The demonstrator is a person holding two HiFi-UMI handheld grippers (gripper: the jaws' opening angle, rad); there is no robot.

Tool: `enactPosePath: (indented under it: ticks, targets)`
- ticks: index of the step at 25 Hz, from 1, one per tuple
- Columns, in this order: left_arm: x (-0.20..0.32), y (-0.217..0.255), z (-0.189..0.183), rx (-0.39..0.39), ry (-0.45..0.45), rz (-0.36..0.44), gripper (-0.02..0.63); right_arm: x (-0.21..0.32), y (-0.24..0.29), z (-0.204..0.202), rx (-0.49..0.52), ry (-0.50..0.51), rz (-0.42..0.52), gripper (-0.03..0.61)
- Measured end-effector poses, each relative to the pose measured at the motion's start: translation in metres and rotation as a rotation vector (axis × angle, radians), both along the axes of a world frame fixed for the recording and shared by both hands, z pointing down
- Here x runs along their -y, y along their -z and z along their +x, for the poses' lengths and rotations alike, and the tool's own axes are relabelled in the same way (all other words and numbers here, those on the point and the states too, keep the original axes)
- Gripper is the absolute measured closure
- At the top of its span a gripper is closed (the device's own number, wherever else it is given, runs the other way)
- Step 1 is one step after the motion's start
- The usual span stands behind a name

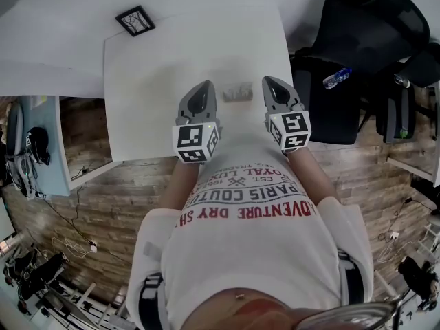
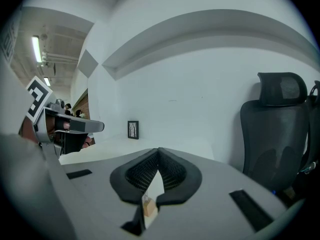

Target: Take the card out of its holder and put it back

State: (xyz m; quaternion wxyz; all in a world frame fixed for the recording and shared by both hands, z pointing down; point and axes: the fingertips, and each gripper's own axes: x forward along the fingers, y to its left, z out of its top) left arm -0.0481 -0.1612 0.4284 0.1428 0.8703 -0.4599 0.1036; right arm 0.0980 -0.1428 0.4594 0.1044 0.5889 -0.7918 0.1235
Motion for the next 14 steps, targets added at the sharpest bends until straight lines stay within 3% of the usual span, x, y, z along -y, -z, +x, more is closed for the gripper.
enactPosePath:
  ticks: [14]
  targets:
    - [-0.0012, -0.0013, -0.0018, -0.004, -0.002, -0.009, 0.589, -0.0034, -0.0087, -0.0052, 0.017, 0.013, -0.033, 0.554]
